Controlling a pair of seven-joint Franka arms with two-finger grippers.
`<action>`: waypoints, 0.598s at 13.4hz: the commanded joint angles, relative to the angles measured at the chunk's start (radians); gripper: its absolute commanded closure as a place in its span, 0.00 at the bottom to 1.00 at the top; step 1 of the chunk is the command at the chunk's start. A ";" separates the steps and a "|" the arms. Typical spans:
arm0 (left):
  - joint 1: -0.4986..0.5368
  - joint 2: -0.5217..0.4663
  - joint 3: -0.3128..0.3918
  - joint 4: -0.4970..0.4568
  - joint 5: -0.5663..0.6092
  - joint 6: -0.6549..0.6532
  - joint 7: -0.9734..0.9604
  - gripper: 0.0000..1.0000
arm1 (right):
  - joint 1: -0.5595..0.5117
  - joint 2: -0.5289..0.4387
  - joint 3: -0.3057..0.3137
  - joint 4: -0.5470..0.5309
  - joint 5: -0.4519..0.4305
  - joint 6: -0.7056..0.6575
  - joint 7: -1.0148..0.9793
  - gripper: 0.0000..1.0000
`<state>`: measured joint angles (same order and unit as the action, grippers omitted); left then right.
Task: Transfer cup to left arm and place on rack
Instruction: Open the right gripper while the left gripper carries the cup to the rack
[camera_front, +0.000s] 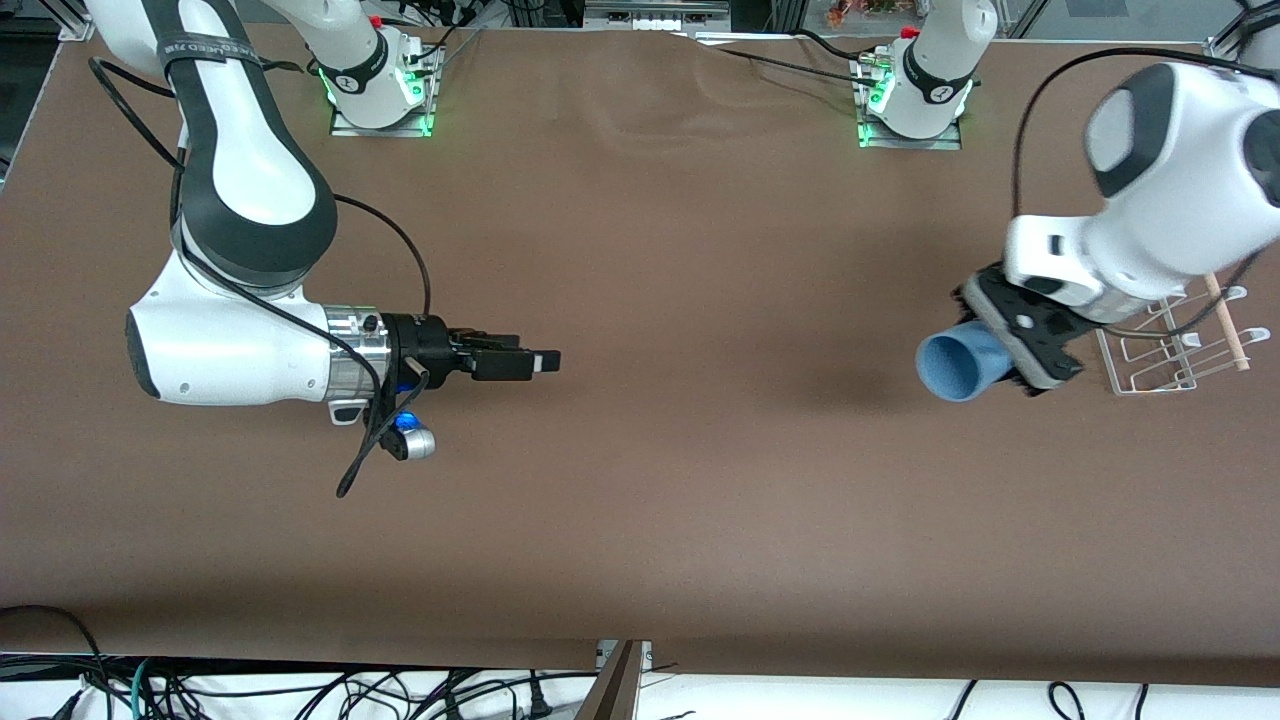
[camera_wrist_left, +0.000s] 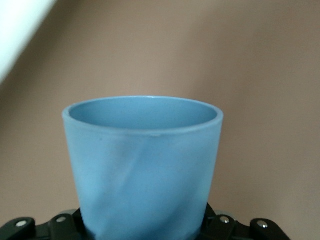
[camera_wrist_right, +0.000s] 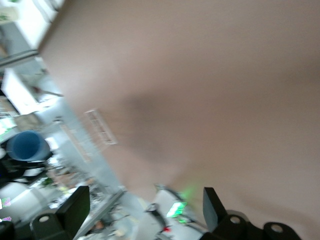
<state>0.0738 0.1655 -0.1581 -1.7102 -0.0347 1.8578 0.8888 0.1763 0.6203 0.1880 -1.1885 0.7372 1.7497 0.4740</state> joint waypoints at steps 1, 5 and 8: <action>0.099 0.012 -0.008 0.043 0.126 -0.197 -0.025 1.00 | -0.018 -0.020 0.007 -0.002 -0.173 -0.062 -0.014 0.00; 0.152 0.035 -0.006 0.106 0.355 -0.443 -0.045 1.00 | -0.051 -0.039 0.001 -0.003 -0.493 -0.180 -0.012 0.00; 0.175 0.081 -0.006 0.100 0.520 -0.598 -0.051 1.00 | -0.058 -0.062 -0.070 -0.003 -0.578 -0.233 -0.011 0.00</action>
<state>0.2328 0.1904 -0.1497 -1.6423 0.3930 1.3597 0.8578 0.1246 0.5910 0.1548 -1.1869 0.1982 1.5515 0.4702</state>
